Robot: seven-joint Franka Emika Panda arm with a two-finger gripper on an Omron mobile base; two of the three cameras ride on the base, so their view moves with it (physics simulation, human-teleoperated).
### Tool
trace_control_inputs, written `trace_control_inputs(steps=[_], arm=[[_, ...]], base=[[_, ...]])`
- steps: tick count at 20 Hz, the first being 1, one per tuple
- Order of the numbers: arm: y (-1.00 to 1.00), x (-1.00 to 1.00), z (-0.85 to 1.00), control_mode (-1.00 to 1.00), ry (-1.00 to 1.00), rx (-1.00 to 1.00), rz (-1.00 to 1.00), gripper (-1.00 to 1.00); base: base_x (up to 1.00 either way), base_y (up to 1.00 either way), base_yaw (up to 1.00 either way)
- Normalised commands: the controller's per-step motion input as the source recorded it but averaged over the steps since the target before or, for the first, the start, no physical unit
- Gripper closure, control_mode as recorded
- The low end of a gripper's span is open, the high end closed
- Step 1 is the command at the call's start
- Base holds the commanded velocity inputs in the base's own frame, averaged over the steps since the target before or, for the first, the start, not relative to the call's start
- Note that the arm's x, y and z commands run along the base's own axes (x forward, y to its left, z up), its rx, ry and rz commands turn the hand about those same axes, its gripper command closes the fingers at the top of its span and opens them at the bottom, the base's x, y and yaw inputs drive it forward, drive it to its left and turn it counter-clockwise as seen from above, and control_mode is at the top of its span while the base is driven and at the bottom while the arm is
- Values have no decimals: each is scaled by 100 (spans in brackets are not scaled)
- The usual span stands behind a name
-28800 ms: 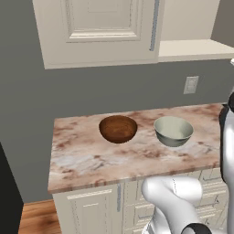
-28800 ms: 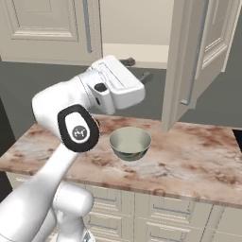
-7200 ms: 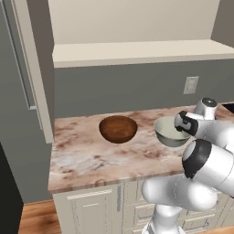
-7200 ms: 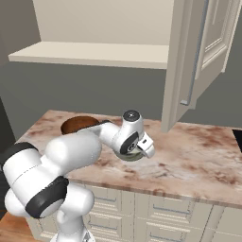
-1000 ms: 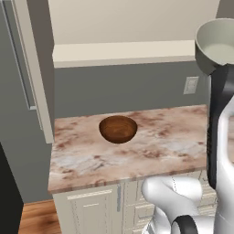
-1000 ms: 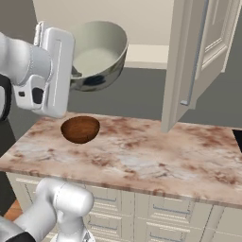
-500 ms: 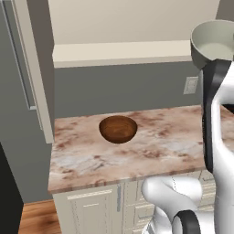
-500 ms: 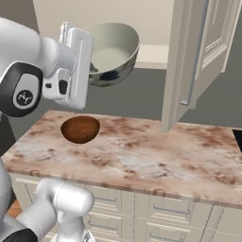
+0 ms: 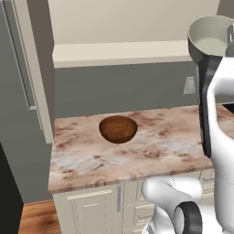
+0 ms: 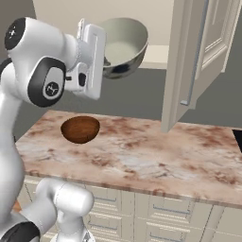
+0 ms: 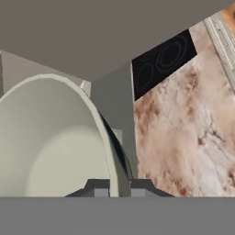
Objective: Open the cabinet. Pick the bowls from the counter and place them in the cabinet. Then close the cabinet.
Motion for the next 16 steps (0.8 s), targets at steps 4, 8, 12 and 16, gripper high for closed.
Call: trace_control_inputs(steps=[4,8,12,16], arm=[[-16,41,0,-100,-12,0,2,100],[-20,37,0,-100,-4,0,0,100],[-22,34,0,-100,0,2,0,100],[-25,42,0,-100,0,4,0,100]], base=[[0,0,0],[0,0,0],[0,0,0],[0,0,0]])
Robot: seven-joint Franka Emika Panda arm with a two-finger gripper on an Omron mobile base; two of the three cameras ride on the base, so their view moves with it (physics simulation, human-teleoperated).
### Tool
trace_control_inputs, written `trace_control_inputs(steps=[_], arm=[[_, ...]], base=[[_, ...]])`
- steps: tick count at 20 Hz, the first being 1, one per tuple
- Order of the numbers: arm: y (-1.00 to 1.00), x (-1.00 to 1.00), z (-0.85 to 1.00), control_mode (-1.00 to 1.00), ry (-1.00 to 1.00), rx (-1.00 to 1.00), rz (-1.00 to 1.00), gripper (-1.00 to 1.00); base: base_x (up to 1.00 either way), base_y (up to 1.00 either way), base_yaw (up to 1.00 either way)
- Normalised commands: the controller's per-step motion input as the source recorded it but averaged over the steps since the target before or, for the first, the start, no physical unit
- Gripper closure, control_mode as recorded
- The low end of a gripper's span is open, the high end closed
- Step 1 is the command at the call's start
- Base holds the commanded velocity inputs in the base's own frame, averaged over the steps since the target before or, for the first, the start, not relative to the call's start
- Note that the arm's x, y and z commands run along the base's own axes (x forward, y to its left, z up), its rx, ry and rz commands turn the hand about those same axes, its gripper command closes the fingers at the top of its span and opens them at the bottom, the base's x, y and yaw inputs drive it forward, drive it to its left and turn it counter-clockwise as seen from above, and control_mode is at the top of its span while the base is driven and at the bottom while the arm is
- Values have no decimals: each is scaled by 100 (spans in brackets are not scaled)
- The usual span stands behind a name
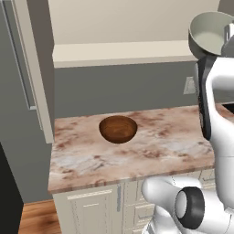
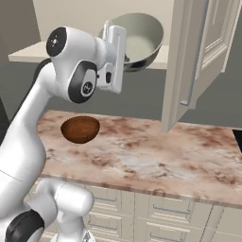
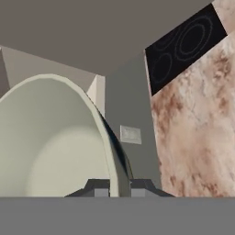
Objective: Open the cabinet. Pick the bowls from the counter and place them in the cabinet. Then close the cabinet.
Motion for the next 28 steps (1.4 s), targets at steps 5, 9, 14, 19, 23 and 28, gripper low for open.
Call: trace_control_inputs(steps=[5,9,14,19,23,28], arm=[[-22,49,0,-100,1,3,0,100],[-17,52,0,-100,0,0,0,100],[-12,54,0,-100,0,0,0,100],[-13,56,0,-100,0,0,0,100],[-13,51,0,-100,0,0,0,100],[-12,52,0,-100,0,0,0,100]], base=[[0,0,0],[0,0,0],[0,0,0],[0,0,0],[0,0,0],[0,0,0]])
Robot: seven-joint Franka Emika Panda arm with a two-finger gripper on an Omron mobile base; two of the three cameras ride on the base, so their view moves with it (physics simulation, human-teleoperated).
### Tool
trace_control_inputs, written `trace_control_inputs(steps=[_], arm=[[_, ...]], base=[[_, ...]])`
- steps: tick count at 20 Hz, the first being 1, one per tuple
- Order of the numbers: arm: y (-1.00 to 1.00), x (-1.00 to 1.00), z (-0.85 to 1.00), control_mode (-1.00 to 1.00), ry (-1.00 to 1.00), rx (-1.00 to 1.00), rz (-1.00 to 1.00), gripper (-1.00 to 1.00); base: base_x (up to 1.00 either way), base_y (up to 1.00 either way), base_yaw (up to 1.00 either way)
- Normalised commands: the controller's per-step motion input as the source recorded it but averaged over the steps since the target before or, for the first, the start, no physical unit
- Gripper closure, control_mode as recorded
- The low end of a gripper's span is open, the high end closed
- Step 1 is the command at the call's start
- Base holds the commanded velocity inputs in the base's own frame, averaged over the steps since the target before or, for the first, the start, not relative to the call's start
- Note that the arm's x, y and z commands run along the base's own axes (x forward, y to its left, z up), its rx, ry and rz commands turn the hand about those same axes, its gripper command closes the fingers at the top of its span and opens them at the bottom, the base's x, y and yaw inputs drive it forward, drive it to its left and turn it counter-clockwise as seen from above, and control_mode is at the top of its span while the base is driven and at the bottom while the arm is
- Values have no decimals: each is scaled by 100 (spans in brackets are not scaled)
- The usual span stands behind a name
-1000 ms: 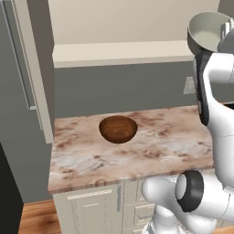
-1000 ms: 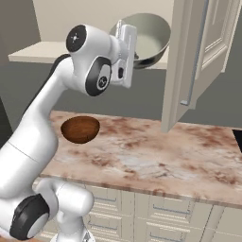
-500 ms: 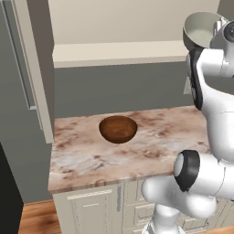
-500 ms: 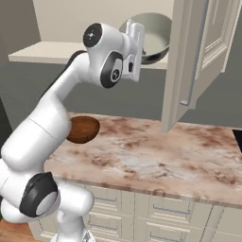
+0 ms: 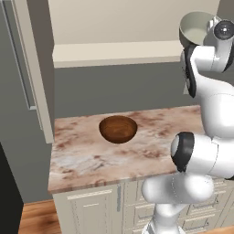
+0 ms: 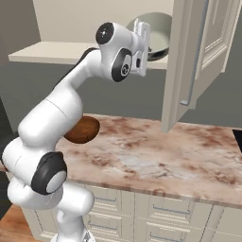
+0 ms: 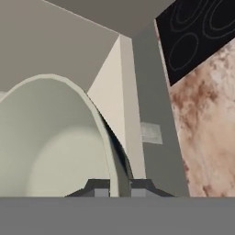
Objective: Open the cabinet. Pick the bowls from the counter and place them in the cabinet. Then close the cabinet.
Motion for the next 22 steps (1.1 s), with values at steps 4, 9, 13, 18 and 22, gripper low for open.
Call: trace_control_inputs(steps=[4,9,13,18,22], arm=[[-12,51,0,-100,0,0,0,100],[-11,50,0,-100,2,0,0,100],[-8,50,0,-100,3,0,0,100],[-7,45,0,-100,7,0,0,100],[-6,36,-1,-100,10,0,1,100]], base=[[0,0,0],[0,0,0],[0,0,0],[0,0,0],[0,0,0]])
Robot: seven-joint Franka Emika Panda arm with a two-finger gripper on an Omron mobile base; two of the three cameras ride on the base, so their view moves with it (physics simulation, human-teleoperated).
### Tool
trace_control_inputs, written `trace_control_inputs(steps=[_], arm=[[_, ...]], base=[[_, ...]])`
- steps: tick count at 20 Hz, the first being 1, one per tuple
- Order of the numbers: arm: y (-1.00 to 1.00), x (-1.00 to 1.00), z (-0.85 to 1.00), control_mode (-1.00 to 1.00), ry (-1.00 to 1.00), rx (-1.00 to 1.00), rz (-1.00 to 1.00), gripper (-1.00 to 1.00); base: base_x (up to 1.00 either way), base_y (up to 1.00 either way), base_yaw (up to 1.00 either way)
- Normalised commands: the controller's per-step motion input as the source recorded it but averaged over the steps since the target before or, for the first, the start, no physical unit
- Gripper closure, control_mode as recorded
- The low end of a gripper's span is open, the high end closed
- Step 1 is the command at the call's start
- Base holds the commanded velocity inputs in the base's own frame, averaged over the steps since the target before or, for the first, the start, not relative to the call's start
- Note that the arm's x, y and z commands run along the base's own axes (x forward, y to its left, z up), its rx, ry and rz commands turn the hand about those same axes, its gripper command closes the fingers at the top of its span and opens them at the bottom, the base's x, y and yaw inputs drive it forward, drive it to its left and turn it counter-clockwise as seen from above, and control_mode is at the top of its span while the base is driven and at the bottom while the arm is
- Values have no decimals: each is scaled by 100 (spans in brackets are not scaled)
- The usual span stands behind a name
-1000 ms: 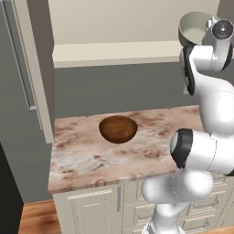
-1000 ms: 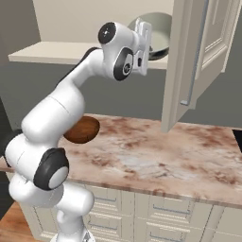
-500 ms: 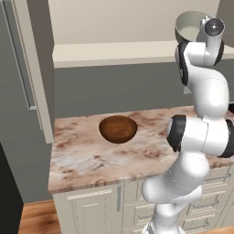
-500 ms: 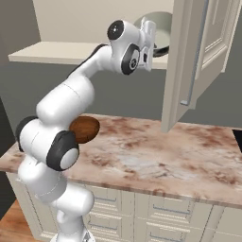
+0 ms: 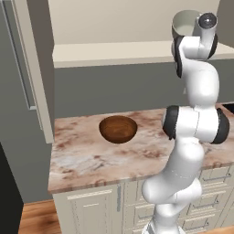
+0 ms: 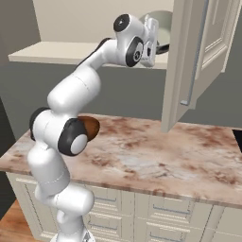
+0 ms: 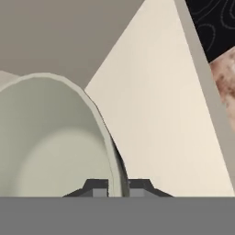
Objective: Open the cabinet. Pick the bowls from the counter and place them in the cabinet. Then close the cabinet.
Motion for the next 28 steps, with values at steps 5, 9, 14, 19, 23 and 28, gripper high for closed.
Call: trace_control_inputs(steps=[5,9,14,19,23,28], arm=[[-5,27,-7,-100,8,0,1,100],[-5,13,-10,-100,5,1,1,100],[-1,0,-22,-100,0,0,0,100],[0,3,-21,-100,0,0,0,100],[0,29,-1,-100,0,0,1,-100],[0,16,15,-100,-7,0,6,-100]], base=[[0,0,0],[0,0,0],[0,0,0],[0,0,0],[0,0,0],[0,0,0]])
